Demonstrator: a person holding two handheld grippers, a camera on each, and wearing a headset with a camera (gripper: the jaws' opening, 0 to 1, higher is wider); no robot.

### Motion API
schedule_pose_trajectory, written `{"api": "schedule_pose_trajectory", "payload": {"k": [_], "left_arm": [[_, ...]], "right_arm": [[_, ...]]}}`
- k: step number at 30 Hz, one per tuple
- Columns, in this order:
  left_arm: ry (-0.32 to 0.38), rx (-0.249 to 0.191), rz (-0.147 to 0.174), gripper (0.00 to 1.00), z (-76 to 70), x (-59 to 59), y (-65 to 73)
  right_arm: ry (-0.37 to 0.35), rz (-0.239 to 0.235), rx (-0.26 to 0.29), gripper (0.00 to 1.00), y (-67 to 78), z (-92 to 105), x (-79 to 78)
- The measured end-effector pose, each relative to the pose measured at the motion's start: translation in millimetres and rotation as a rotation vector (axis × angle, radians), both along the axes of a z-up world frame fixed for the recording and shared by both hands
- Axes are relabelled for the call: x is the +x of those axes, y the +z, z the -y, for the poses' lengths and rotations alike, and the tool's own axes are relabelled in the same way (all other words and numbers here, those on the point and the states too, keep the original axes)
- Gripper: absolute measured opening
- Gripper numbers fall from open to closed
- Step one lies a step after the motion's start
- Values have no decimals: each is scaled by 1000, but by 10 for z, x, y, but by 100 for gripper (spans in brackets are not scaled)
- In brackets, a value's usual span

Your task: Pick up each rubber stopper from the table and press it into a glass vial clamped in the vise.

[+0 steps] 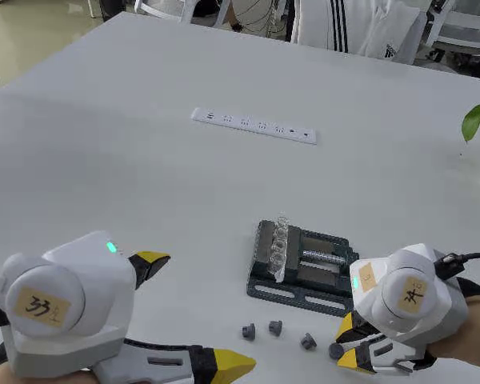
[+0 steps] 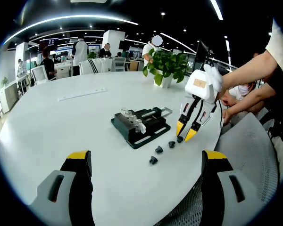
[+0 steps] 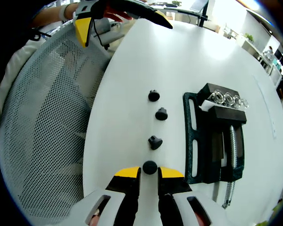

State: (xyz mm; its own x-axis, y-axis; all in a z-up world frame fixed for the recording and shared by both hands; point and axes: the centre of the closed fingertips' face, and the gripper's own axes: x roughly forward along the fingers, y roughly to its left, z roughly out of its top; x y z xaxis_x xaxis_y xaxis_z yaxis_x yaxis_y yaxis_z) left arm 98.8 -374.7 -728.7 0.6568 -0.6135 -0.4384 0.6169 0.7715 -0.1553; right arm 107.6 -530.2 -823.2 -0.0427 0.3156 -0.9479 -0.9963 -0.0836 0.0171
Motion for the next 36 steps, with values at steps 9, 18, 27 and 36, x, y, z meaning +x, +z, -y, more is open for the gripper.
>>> {"api": "schedule_pose_trajectory", "payload": {"k": [9, 18, 27, 36], "left_arm": [[2, -6, -3, 97, -3, -4, -18], [5, -11, -5, 96, -4, 0, -23], [5, -10, -7, 96, 6, -11, -37], [2, -11, -6, 96, 13, -10, -34]], "right_arm": [[7, -6, -1, 9, 6, -40, 3], [10, -7, -13, 10, -3, -11, 8], [10, -6, -11, 8, -16, -19, 16], [-8, -18, -10, 7, -15, -20, 21]]}}
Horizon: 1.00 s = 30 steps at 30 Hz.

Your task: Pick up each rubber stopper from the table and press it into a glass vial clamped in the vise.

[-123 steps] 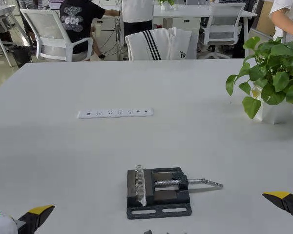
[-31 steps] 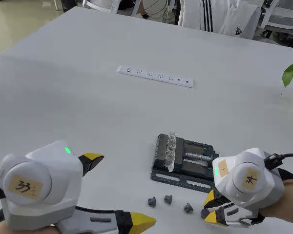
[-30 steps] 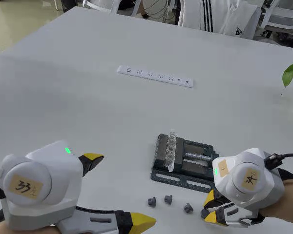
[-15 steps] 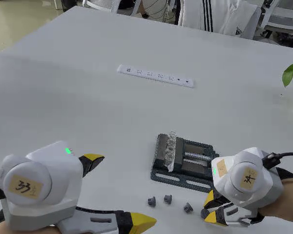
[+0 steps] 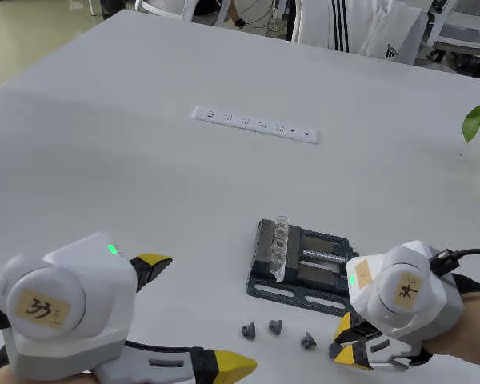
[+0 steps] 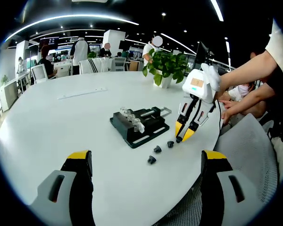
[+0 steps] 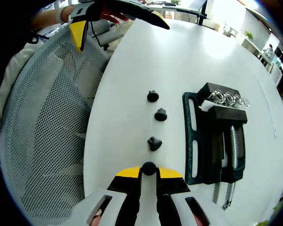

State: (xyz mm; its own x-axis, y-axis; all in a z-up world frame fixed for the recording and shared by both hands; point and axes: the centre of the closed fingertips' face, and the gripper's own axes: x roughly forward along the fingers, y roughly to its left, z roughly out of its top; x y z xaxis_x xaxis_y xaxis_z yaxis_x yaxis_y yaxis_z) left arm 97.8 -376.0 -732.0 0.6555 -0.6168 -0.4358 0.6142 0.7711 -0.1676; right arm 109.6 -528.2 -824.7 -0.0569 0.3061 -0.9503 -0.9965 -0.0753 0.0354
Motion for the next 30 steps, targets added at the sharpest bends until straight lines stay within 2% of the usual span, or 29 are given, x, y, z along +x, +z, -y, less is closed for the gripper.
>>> {"api": "schedule_pose_trajectory", "payload": {"k": [6, 16, 24, 30], "left_arm": [[-5, 2, 4, 96, 2, 18, 11], [-18, 9, 8, 97, 4, 40, 19], [-20, 10, 12, 97, -18, 69, 22], [-16, 7, 15, 97, -2, 97, 21]], "right_arm": [[-13, -10, 0, 7, 21, -7, 10], [-57, -34, 30, 7, 190, -95, 99], [-72, -27, 51, 7, 388, -196, 280], [-83, -14, 57, 7, 542, -235, 499]]}}
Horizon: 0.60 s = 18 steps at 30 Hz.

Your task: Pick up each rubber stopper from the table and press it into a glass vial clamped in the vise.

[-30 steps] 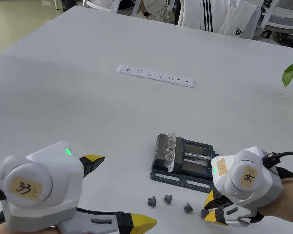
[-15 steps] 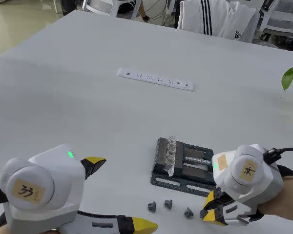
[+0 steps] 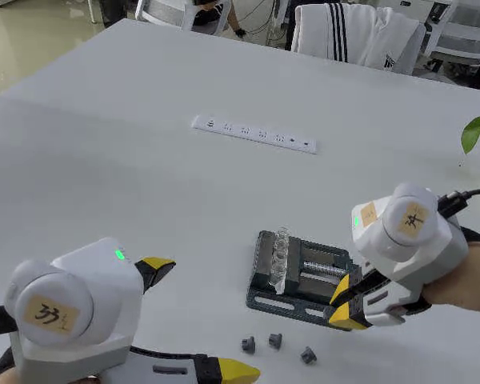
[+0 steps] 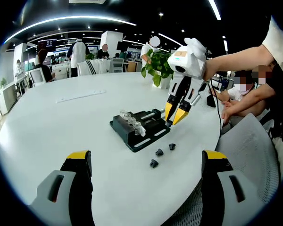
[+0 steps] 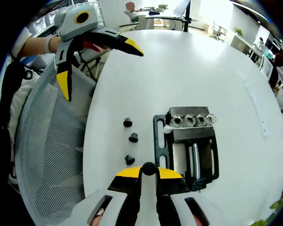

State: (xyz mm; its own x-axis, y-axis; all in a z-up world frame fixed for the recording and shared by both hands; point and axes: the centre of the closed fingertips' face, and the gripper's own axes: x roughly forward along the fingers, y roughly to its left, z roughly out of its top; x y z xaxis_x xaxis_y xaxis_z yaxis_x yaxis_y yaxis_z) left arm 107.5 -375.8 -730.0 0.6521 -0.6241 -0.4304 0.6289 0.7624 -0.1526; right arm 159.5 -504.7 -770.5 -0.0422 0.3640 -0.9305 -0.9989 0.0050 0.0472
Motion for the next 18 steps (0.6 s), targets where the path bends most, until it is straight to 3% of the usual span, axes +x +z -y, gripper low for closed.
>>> {"api": "schedule_pose_trajectory", "payload": {"k": [10, 18], "left_arm": [[-5, -6, -4, 97, 44, 23, -27], [-9, -3, -8, 97, 60, 32, -21]], "right_arm": [[9, 6, -13, 7, 225, -59, 160], [25, 9, -14, 7, 305, -186, 359]]}}
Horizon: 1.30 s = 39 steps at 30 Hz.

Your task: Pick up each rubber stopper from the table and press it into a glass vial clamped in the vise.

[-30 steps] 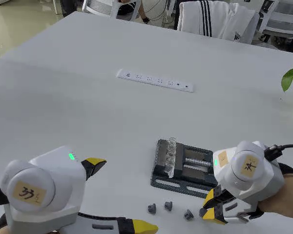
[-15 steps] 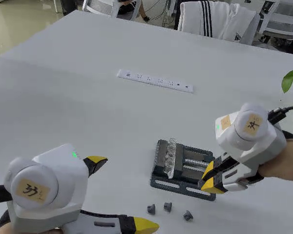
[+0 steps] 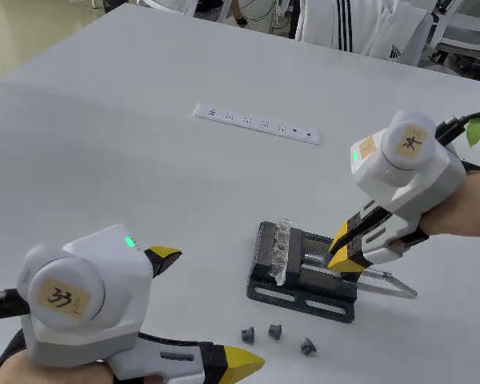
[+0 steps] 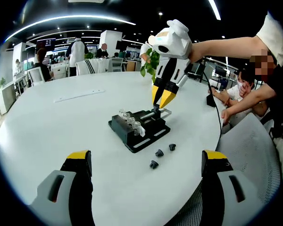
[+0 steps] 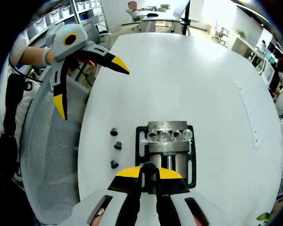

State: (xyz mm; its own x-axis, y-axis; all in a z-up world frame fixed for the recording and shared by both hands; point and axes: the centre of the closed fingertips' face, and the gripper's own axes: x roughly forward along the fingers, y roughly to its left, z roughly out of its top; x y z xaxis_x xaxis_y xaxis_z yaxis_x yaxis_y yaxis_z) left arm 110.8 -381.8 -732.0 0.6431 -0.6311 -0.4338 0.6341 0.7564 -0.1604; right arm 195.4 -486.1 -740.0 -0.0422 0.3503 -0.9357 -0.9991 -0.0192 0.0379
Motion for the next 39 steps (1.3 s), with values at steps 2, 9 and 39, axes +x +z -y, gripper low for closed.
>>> {"api": "schedule_pose_trajectory", "payload": {"k": [2, 9, 39], "left_arm": [[-2, 2, -3, 96, -10, 3, -7], [-8, 8, -13, 96, -17, 22, -31], [-25, 21, -50, 96, -42, 134, -126]], "right_arm": [[2, -1, -1, 7, 25, -35, 72], [12, 4, -6, 6, 117, -136, 220], [48, -17, -12, 6, -102, -477, 615]]}}
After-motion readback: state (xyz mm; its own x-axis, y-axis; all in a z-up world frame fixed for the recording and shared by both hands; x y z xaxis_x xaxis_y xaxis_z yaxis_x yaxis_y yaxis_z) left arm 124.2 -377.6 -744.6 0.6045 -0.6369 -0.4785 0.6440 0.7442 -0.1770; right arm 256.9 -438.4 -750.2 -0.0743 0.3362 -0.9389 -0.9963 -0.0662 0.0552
